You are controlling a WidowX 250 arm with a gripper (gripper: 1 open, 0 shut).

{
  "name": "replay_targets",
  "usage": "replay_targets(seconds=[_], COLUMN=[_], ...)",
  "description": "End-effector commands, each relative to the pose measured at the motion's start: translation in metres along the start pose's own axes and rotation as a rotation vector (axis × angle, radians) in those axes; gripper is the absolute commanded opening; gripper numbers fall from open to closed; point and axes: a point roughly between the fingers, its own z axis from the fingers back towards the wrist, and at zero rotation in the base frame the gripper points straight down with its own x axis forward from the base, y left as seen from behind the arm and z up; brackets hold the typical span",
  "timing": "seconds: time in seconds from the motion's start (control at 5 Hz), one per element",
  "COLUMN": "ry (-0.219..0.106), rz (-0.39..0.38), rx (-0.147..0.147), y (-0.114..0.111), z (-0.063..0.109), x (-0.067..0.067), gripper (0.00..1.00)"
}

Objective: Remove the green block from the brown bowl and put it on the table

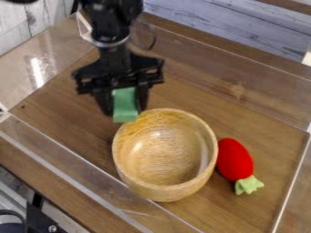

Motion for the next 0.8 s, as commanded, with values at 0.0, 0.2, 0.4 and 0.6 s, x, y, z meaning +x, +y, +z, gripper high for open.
replay_targets(seconds=[0.0,0.2,0.4,0.6], ry=[-0.029,-0.033,-0.043,-0.049], rz=[0.071,0.132,0.056,-0.015], rx=[0.001,0.011,0.000,-0.019], y=[0.007,0.014,0.015,0.015], z=[-0.006,-0.016,-0.015,-0.012], x=[0.001,-0.002,0.006,0.015], gripper=[0.00,0.00,1.00,1.00])
